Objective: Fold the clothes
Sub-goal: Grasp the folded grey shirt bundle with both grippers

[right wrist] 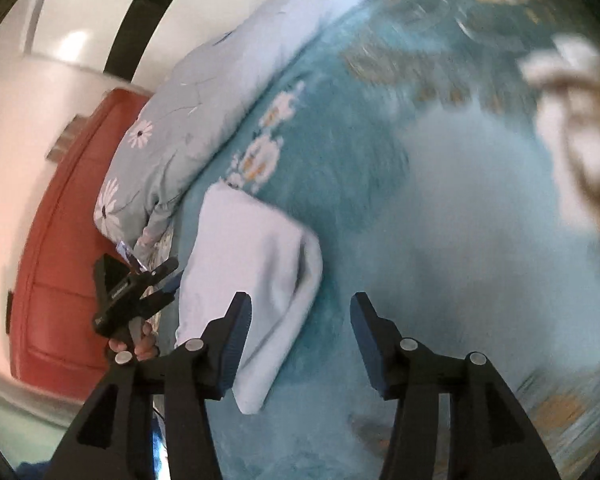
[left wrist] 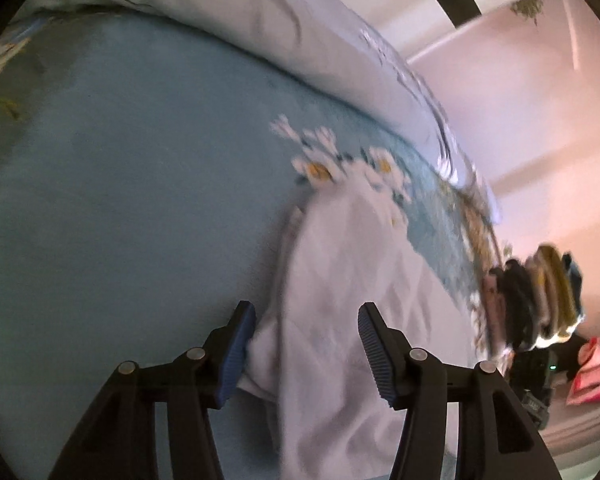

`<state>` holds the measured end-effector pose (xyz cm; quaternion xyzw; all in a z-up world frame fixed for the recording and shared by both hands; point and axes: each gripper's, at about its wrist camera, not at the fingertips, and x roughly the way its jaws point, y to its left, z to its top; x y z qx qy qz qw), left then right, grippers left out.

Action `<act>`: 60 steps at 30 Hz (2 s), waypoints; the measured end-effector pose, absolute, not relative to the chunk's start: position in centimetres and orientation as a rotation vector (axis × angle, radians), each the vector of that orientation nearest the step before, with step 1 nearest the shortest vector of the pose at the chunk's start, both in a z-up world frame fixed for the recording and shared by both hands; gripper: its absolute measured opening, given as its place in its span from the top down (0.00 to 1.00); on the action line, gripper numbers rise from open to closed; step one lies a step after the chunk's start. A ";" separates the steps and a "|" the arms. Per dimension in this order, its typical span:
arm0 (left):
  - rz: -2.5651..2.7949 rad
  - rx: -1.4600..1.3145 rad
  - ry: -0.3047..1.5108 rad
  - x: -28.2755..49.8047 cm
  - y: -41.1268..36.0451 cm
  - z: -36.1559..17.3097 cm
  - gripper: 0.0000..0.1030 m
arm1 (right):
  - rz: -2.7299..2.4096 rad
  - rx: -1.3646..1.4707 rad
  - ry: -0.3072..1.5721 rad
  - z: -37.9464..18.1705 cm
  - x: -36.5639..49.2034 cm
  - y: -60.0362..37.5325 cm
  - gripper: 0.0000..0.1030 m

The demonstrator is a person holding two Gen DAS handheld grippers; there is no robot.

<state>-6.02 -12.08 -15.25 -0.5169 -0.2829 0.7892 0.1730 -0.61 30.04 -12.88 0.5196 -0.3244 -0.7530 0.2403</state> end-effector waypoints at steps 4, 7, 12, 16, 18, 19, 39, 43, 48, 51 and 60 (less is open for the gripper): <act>2.256 -1.462 -0.735 -5.3 -11.0 -14.9 0.40 | -2.039 1.384 -0.996 -13.4 0.9 27.2 0.48; 2.244 -1.453 -0.763 -5.1 -11.4 -15.0 0.40 | -2.008 1.364 -1.069 -13.9 1.5 25.2 0.47; 2.239 -1.443 -0.823 -5.1 -11.6 -15.2 0.40 | -2.060 1.329 -1.123 -13.9 1.8 23.7 0.46; 2.234 -1.440 -0.832 -4.7 -11.3 -15.0 0.40 | -2.059 1.308 -1.135 -13.6 1.3 24.0 0.90; 2.228 -1.434 -0.823 -4.2 -11.0 -14.6 0.40 | -2.035 1.307 -1.122 -13.1 0.6 24.8 0.92; 2.224 -1.429 -0.819 -3.9 -10.9 -14.3 0.40 | -2.026 1.304 -1.107 -12.7 0.4 25.2 0.93; 1.988 -1.487 -0.815 -4.5 -3.5 -16.0 0.31 | -2.076 1.293 -0.928 -11.6 0.3 35.5 0.57; 1.979 -1.495 -0.859 -4.7 -3.7 -16.0 0.31 | -2.098 1.328 -0.898 -11.7 -0.1 35.2 0.50; 2.109 -1.512 -0.804 -4.3 -3.7 -14.9 0.31 | -2.100 1.414 -0.883 -13.2 -1.7 33.5 0.50; 2.133 -1.529 -0.797 -4.2 -3.6 -15.0 0.31 | -2.062 1.405 -0.876 -13.6 -2.0 32.2 0.50; 2.010 -1.509 -1.016 -3.6 -3.1 -16.3 0.50 | -2.003 1.335 -1.020 -13.5 -1.7 32.2 0.90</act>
